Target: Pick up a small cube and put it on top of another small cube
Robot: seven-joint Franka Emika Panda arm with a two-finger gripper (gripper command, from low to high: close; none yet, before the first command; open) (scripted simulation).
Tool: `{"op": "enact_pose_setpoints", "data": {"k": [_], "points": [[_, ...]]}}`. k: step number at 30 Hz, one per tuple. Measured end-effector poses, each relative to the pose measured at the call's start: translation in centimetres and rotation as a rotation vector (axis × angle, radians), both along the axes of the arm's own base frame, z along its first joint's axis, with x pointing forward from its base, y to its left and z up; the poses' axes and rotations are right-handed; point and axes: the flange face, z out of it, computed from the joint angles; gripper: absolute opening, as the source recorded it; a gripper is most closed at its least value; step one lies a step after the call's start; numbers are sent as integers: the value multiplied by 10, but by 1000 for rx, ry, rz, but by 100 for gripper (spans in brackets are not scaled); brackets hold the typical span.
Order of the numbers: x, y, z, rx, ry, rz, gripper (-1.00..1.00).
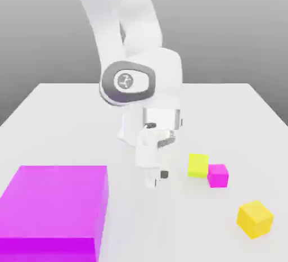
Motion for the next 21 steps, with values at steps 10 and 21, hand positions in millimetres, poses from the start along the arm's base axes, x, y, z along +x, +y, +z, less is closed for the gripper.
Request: {"op": "enact_pose_setpoints", "data": {"k": [10,21], "points": [[40,-139,2,143,-127,-877,100],[38,-292,-7,369,-186,-1881,100]]}}
